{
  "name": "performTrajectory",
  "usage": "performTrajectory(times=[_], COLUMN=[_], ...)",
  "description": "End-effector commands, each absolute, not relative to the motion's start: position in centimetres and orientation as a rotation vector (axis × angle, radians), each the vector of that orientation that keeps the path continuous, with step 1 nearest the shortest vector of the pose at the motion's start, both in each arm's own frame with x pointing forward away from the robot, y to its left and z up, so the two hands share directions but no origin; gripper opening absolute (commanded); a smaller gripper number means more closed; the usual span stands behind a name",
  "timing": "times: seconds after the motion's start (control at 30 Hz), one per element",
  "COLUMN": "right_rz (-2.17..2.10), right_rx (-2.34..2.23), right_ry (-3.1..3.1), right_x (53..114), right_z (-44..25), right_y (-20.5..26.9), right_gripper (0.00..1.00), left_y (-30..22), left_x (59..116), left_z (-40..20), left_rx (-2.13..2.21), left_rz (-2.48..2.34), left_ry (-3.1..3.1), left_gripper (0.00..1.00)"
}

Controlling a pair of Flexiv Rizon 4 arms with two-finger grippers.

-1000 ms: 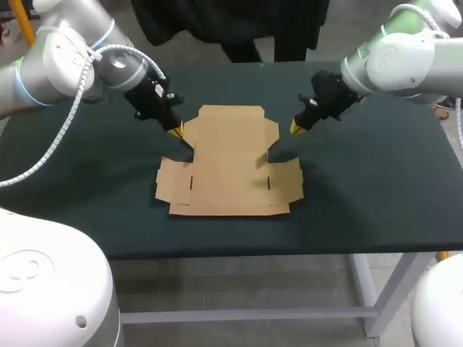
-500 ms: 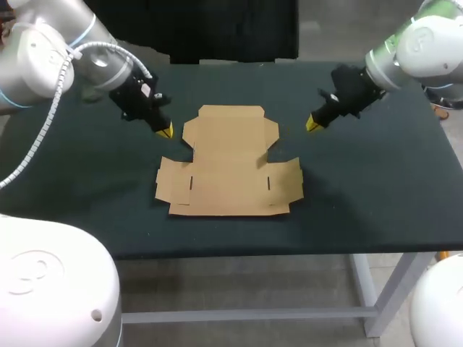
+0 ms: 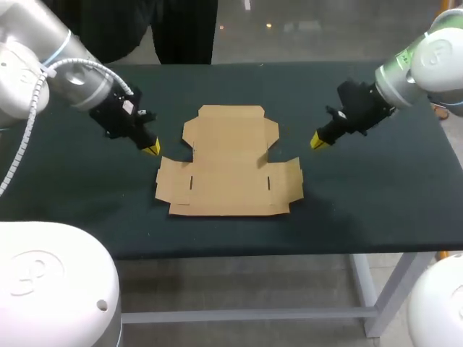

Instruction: Assemble the packaging by folding the flat box into shape, placing the metal phone stand inside, and closing the box properly

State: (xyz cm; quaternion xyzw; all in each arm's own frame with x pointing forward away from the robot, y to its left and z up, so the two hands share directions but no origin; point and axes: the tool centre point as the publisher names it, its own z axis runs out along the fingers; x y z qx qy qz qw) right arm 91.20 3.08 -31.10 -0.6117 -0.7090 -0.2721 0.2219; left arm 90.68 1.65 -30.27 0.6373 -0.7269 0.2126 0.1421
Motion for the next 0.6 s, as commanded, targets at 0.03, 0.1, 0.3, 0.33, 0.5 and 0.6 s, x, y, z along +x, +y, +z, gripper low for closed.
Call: performTrajectory(times=[0.03, 0.1, 0.3, 0.33, 0.5, 0.6], right_rz=[-0.818, -0.821, -0.832, -0.832, -0.834, -0.829], right_rx=[-1.72, -1.723, -1.708, -1.707, -1.684, -1.671], right_ry=[-1.957, -1.951, -1.935, -1.933, -1.922, -1.915], right_x=[88.6, 87.9, 86.3, 85.9, 84.7, 83.8], right_z=[-30.8, -30.9, -31.6, -31.7, -32.5, -33.2], right_y=[2.4, 2.2, 1.8, 1.8, 2.0, 2.4], right_gripper=[0.0, 0.0, 0.0, 0.0, 0.0, 0.0], left_y=[2.2, 2.3, 2.3, 2.3, 2.4, 2.5], left_x=[88.5, 87.8, 85.9, 85.6, 84.2, 83.5], left_z=[-30.2, -30.2, -30.7, -30.9, -32.1, -32.8], left_rx=[1.867, 1.874, 1.897, 1.899, 1.898, 1.886], left_rz=[0.684, 0.692, 0.702, 0.702, 0.711, 0.722], left_ry=[-2.099, -2.094, -2.078, -2.076, -2.041, -2.021], left_gripper=[0.0, 0.0, 0.0, 0.0, 0.0, 0.0])
